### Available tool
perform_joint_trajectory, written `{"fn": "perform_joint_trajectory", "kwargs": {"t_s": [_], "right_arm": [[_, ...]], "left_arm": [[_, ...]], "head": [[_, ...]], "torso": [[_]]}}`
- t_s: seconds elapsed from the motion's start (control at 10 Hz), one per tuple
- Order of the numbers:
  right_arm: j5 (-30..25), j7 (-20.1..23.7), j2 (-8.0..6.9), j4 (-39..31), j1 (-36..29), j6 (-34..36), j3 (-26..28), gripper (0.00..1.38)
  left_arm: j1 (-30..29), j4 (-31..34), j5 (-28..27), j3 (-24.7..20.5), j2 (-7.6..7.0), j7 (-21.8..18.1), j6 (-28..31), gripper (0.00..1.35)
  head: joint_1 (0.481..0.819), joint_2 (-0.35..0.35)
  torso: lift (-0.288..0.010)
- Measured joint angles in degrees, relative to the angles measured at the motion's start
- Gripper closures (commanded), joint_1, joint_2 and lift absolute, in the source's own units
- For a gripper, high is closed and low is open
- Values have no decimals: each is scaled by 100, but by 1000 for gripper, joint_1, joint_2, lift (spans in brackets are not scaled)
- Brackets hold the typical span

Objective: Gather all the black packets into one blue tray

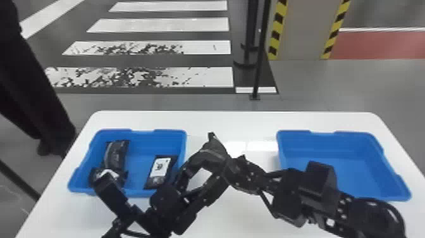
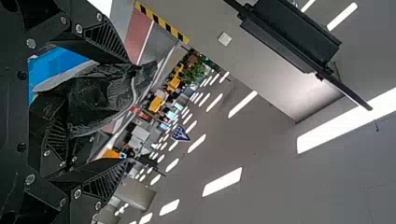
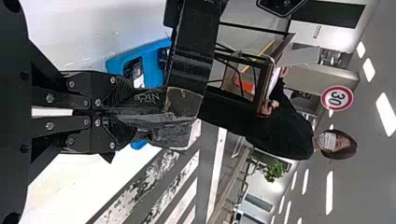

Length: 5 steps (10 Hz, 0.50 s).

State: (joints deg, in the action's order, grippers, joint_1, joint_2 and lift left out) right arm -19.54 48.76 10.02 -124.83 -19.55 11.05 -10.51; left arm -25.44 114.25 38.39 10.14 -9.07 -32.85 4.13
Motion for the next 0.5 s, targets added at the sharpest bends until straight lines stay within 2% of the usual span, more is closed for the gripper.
{"fn": "perform_joint_trajectory", "kwargs": {"t_s": [0.2,0.3,0.4,0.5], "right_arm": [[0,6,0,9,0,5,0,1280],[-1,10,0,14,0,7,-1,1280],[-1,10,0,16,0,15,-8,1280],[0,10,0,17,4,19,-17,1280]], "left_arm": [[19,0,-17,-8,8,49,-139,321],[40,0,-28,-25,14,75,-182,384],[81,-35,-63,-51,32,95,-166,641],[161,-152,-63,-51,49,96,-71,774]], "head": [[695,39],[695,42],[695,47],[695,46]], "torso": [[-110],[-110],[-110],[-110]]}}
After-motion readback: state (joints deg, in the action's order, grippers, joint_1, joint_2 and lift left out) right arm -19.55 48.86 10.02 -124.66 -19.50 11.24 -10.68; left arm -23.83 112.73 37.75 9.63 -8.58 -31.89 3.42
